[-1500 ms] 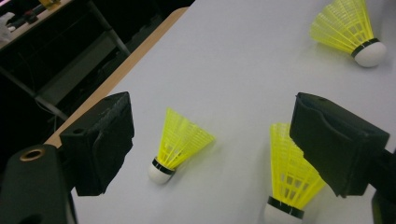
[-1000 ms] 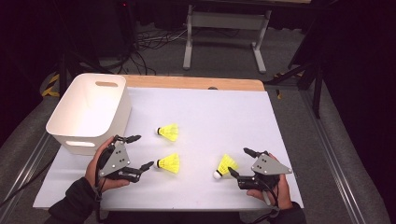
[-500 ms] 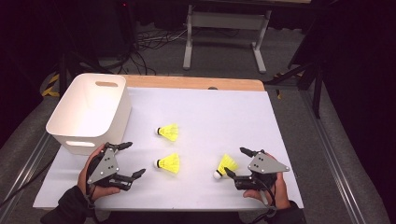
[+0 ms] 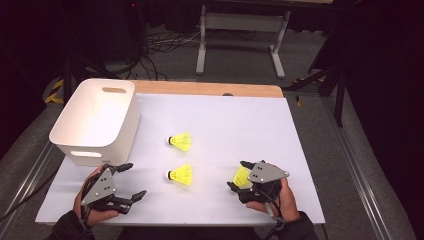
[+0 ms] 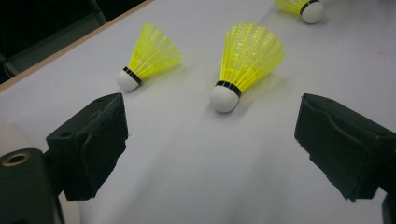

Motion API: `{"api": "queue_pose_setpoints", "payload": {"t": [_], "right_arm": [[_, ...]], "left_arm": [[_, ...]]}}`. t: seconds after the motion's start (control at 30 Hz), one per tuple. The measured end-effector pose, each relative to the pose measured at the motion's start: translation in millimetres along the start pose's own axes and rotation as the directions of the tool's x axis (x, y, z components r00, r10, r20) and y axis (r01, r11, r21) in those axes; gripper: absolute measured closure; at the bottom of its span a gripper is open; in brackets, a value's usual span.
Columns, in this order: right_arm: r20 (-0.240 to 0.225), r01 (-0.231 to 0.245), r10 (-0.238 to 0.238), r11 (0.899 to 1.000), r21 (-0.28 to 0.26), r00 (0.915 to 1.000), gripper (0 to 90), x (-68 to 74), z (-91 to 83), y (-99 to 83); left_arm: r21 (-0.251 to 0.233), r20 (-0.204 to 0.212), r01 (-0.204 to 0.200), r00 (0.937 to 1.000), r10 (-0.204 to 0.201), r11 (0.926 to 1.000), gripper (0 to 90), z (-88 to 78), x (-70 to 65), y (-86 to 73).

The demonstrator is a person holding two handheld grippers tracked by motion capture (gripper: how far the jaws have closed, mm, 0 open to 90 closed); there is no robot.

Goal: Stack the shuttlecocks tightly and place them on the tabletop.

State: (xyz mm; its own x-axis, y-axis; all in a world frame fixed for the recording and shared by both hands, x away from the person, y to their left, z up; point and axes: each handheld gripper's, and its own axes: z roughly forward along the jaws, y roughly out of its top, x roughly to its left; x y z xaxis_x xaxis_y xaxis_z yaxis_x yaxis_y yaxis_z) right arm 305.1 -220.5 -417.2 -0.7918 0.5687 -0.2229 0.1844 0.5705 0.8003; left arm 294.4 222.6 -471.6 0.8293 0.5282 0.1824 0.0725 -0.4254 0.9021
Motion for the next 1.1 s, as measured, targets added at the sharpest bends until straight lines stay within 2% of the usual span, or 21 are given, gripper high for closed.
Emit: {"api": "queue_pose_setpoints", "payload": {"t": [0.23, 0.37, 0.5, 0.73, 0.93, 1.1], "right_arm": [[-0.048, 0.001, -0.001, 1.0, 0.015, 0.9988, 25.9, 7.1, 14.0, 9.0], [-0.075, 0.02, -0.018, 0.999, 0.025, 0.997, 26.0, 13.7, 23.3, 15.4], [-0.093, 0.028, -0.025, 0.999, 0.031, 0.9953, 26.6, 18.6, 32.4, 21.1], [-0.13, 0.047, -0.041, 0.998, 0.045, 0.9906, 28.5, 25.4, 49.0, 30.8], [-0.193, 0.087, -0.072, 0.994, 0.07, 0.9786, 33.4, 34.1, 68.1, 37.9], [-0.23, 0.101, -0.074, 0.989, 0.106, 0.9704, 35.3, 41.2, 83.4, 42.3]], "left_arm": [[-0.003, -0.021, 0.047, 0.9987, -0.047, 0.9989, 7.6, -13.0, 2.5, -11.4], [-0.012, -0.016, 0.055, 0.9983, -0.055, 0.9984, 6.6, -21.0, 4.4, -15.6], [-0.031, -0.029, 0.076, 0.9966, -0.077, 0.9966, 4.9, -28.1, 8.0, -18.9], [-0.02, -0.042, 0.089, 0.995, -0.09, 0.9958, 2.9, -34.1, 10.6, -23.9], [-0.012, -0.031, 0.079, 0.9964, -0.08, 0.9968, 2.3, -32.9, 9.3, -24.1], [-0.007, -0.026, 0.079, 0.9966, -0.079, 0.9969, 2.0, -31.2, 9.2, -24.4]]}}
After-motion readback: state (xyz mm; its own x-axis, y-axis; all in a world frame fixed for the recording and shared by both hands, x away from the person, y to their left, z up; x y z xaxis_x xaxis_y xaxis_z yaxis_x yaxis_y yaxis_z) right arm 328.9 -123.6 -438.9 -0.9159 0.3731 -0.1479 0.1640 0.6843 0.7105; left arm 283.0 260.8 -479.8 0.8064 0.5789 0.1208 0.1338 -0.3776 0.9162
